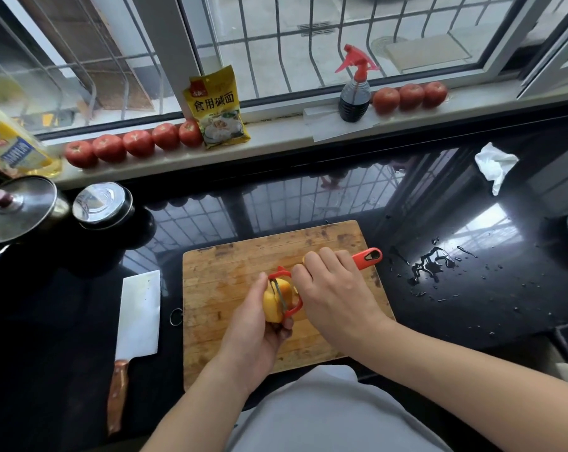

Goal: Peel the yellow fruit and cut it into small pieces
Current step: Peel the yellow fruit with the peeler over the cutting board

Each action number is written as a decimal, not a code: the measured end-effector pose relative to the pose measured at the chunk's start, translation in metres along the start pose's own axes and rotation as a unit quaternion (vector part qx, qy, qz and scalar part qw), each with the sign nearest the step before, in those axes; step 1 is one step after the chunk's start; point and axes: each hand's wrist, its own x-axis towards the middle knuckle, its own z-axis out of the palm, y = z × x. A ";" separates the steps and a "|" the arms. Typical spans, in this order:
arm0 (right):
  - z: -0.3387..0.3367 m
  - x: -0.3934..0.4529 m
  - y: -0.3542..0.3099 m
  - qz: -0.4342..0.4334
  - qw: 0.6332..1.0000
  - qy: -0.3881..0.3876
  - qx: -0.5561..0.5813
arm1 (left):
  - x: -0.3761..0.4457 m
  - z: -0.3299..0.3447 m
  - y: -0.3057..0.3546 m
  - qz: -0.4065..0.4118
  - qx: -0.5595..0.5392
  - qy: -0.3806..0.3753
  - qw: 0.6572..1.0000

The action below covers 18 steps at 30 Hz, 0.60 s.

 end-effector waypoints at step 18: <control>0.051 0.002 0.051 0.135 0.960 -0.229 -0.084 | -0.002 -0.016 0.008 -0.062 -0.067 -0.001 0.996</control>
